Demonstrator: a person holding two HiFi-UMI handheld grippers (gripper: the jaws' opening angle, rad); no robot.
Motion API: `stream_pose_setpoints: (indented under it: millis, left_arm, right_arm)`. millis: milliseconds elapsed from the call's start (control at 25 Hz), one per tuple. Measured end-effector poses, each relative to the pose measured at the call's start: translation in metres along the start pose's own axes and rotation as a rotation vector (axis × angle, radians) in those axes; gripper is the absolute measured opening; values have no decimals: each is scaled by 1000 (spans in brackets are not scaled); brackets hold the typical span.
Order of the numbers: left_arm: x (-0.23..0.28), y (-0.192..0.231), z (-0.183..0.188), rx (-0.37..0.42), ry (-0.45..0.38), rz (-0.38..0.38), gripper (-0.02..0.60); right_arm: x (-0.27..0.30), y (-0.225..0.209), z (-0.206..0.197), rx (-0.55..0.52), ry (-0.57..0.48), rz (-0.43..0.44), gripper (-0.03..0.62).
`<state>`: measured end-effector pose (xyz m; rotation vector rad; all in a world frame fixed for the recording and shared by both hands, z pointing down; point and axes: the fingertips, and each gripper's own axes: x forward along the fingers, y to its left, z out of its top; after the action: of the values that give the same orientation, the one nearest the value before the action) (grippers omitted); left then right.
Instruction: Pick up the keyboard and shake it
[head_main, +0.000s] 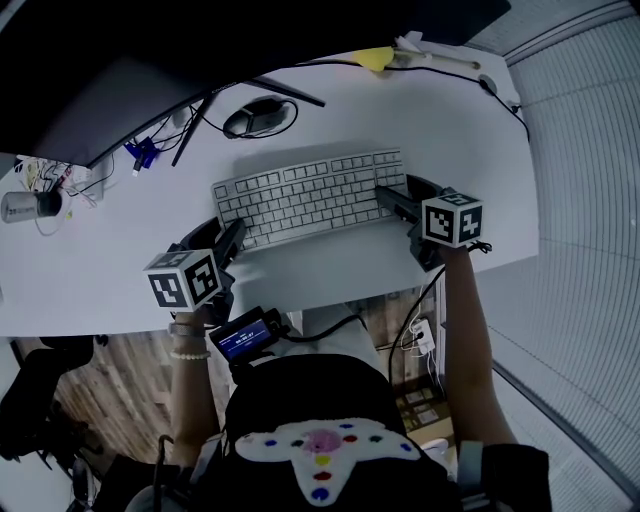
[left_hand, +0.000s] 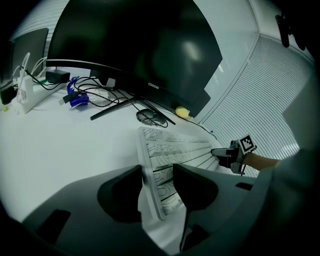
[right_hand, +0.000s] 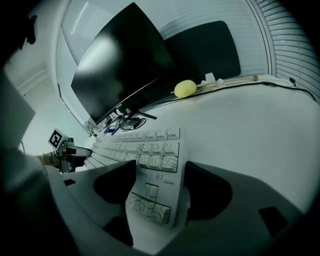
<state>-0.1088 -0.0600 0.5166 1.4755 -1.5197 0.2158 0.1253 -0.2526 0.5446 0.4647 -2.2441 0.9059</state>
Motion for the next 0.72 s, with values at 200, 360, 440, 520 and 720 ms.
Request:
stream_pose_setpoints:
  millis: [200, 360, 440, 520, 720]
  left_arm:
    - [3, 1, -2, -2, 6, 3, 199]
    - [2, 7, -5, -6, 5, 5, 198]
    - [2, 9, -7, 3, 3, 3, 195]
    - [2, 8, -5, 1, -7, -10, 195]
    - [3, -2, 6, -1, -56, -70, 193]
  right_arm:
    - [-2, -2, 1, 3, -41, -10, 314]
    - [-2, 3, 1, -4, -38, -38, 313]
    - [-4, 6, 0, -15, -45, -52, 313]
    - [-9, 8, 1, -18, -60, -72, 313]
    - [-37, 14, 15, -44, -126, -145, 313]
